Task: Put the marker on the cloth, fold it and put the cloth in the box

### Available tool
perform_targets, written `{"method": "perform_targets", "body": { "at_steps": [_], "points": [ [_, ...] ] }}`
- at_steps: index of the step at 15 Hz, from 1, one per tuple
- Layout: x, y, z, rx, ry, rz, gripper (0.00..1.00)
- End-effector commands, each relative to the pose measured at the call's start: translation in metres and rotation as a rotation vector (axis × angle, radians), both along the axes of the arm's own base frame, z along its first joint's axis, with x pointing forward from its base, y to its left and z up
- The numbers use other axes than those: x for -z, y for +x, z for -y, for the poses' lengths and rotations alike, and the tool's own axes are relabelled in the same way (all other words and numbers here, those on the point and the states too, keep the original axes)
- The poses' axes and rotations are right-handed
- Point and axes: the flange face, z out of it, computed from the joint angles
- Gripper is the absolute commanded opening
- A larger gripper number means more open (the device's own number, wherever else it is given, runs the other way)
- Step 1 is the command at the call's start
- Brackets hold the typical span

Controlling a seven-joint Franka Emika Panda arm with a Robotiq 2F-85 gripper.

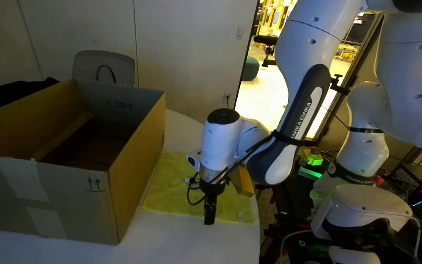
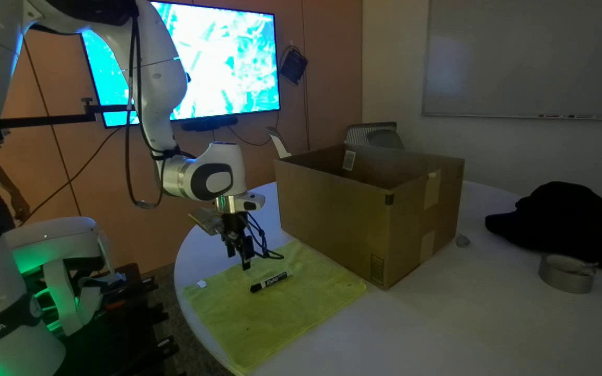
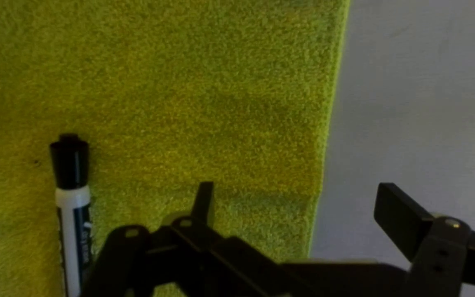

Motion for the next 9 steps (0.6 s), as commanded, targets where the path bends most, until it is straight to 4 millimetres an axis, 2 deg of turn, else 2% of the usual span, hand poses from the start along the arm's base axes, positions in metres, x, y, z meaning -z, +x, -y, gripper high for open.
{"method": "perform_targets", "body": {
  "at_steps": [1, 2, 3, 5, 9],
  "points": [
    [0.0111, 0.0006, -0.0010, -0.021, 0.010, 0.000, 1.00],
    [0.0140, 0.0001, -0.0004, -0.022, 0.006, -0.005, 1.00],
    [0.0162, -0.0005, 0.0000, -0.024, 0.006, -0.010, 0.80],
    [0.0191, -0.0010, 0.0011, -0.026, 0.007, -0.017, 0.68],
    [0.0134, 0.0022, 0.0027, -0.029, 0.014, -0.006, 0.37]
  ]
}}
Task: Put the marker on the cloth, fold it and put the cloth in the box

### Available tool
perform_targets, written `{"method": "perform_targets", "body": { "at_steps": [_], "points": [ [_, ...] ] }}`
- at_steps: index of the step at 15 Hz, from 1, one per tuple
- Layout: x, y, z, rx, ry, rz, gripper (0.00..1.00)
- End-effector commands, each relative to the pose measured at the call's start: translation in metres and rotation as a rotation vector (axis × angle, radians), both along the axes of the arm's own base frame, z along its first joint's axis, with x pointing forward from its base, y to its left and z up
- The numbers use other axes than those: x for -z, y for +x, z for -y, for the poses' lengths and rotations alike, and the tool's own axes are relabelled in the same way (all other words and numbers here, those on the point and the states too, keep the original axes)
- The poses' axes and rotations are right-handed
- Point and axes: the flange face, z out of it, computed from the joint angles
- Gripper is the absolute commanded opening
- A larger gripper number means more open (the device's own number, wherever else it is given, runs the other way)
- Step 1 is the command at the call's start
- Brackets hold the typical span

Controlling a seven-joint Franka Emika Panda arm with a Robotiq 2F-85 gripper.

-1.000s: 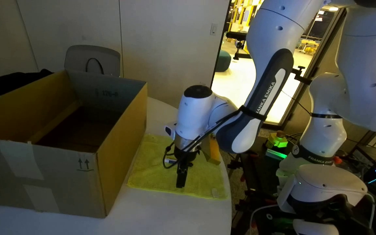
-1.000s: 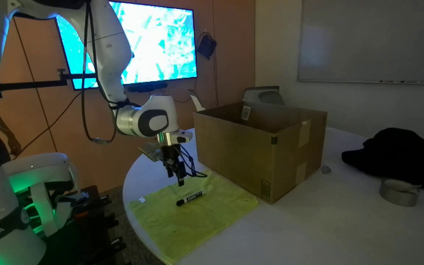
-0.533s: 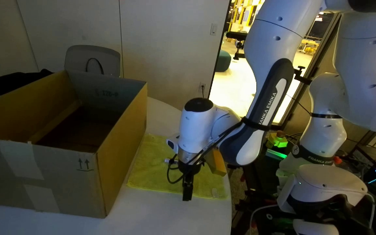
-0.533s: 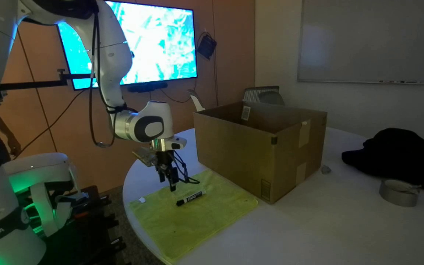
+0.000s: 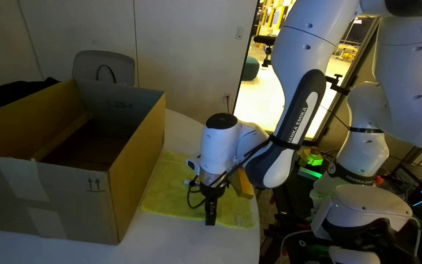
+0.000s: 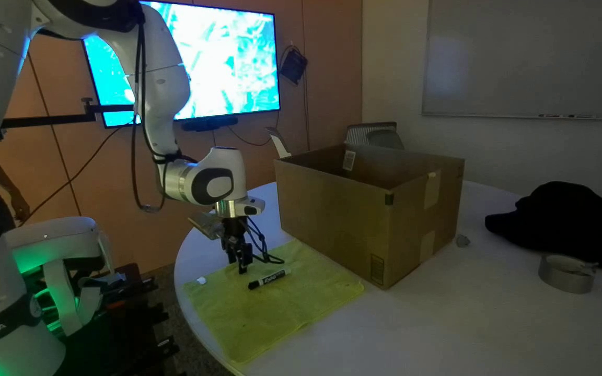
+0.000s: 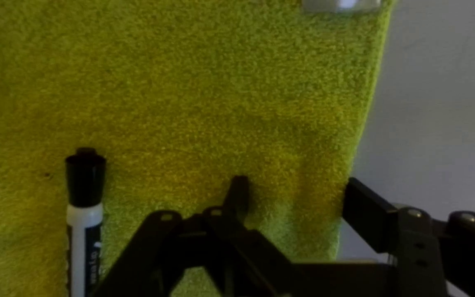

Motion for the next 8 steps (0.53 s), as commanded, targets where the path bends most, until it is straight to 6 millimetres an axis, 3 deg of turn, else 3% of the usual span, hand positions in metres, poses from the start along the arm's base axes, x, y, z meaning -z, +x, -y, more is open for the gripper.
{"method": "perform_targets", "body": {
  "at_steps": [1, 4, 8],
  "points": [
    [-0.001, 0.004, 0.003, -0.014, 0.018, 0.017, 0.30],
    [-0.014, 0.005, 0.009, -0.019, 0.017, 0.034, 0.07],
    [-0.040, 0.004, 0.027, -0.015, 0.024, 0.067, 0.01]
  ]
}}
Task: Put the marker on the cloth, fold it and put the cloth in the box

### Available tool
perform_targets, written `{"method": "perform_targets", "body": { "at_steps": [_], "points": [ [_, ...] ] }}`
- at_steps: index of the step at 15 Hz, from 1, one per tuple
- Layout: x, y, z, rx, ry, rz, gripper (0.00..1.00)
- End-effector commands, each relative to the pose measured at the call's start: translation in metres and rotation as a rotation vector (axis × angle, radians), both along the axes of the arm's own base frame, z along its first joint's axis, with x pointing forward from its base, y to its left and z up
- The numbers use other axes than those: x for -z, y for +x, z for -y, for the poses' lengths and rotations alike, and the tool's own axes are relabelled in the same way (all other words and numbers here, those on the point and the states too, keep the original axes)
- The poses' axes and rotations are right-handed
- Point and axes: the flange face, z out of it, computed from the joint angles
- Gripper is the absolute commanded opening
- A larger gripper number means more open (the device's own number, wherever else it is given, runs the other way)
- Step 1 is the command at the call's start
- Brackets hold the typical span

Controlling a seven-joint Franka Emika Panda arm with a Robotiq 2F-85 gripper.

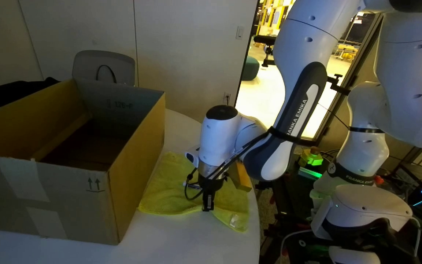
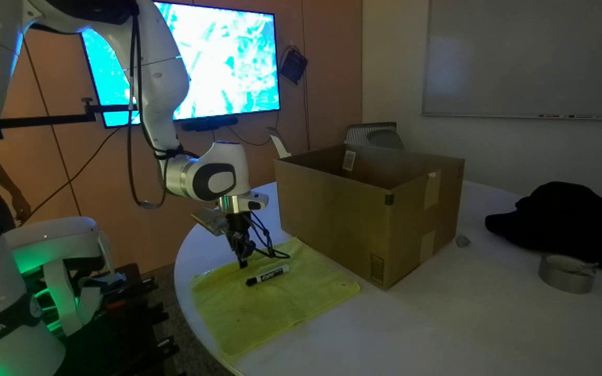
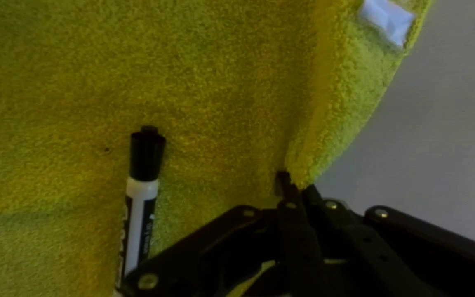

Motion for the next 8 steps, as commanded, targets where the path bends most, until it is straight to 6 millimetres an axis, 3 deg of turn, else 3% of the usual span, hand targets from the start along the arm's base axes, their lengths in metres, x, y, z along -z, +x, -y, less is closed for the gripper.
{"method": "perform_targets", "body": {
  "at_steps": [1, 8],
  "points": [
    [-0.031, -0.005, 0.021, -0.005, 0.021, 0.048, 0.04],
    [-0.066, -0.015, 0.083, 0.113, 0.052, 0.110, 0.04]
  ]
}}
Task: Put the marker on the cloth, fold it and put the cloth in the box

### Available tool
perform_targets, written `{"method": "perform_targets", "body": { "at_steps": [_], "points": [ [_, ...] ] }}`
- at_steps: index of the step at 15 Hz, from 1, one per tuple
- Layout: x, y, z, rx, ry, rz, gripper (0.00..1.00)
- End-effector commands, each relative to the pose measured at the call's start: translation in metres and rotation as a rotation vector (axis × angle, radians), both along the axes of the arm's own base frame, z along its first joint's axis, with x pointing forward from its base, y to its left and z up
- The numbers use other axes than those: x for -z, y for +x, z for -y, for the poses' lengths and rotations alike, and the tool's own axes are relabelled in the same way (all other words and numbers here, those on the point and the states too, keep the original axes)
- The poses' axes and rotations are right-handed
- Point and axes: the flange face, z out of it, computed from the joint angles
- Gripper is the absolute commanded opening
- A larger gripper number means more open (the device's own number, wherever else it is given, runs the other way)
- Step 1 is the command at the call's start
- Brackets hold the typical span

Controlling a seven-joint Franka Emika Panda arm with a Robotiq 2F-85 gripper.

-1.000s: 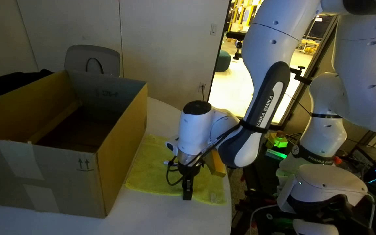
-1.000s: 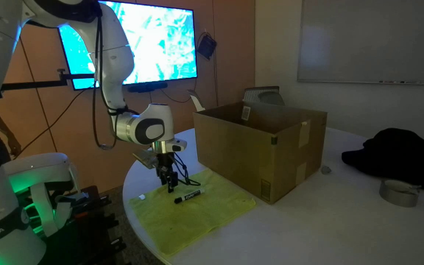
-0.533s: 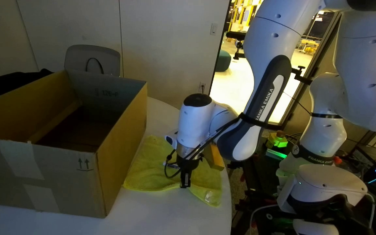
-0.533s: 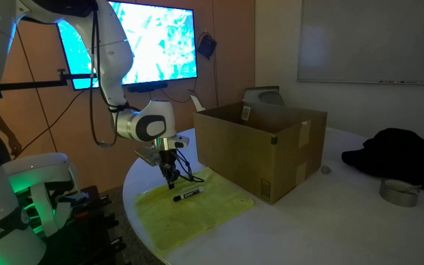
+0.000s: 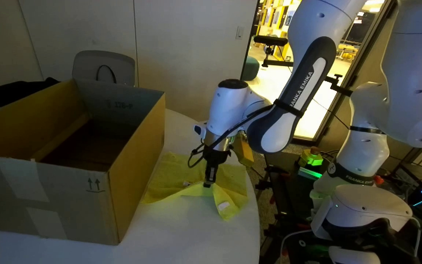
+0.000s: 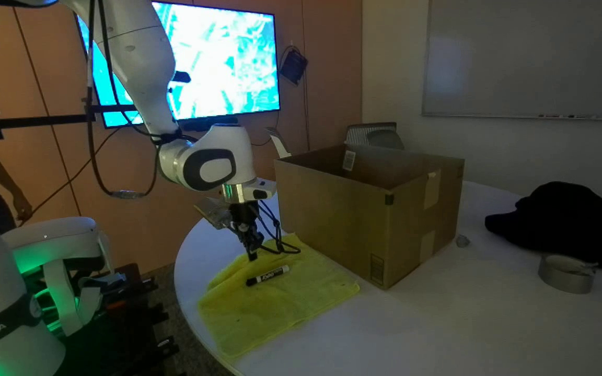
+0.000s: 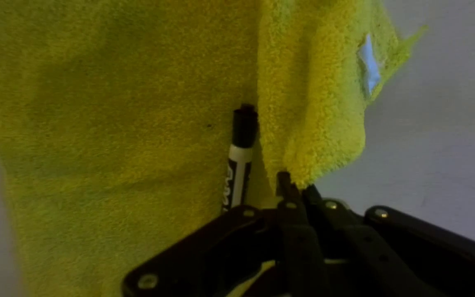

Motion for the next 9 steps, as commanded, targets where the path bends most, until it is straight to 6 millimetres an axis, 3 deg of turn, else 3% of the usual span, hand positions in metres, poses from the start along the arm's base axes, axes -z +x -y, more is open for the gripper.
{"method": "perform_targets", "body": {
  "at_steps": [1, 9],
  "points": [
    [-0.019, -0.014, 0.034, 0.072, 0.026, 0.038, 0.04],
    [-0.007, -0.024, 0.108, 0.367, 0.050, -0.012, 0.04]
  ]
}}
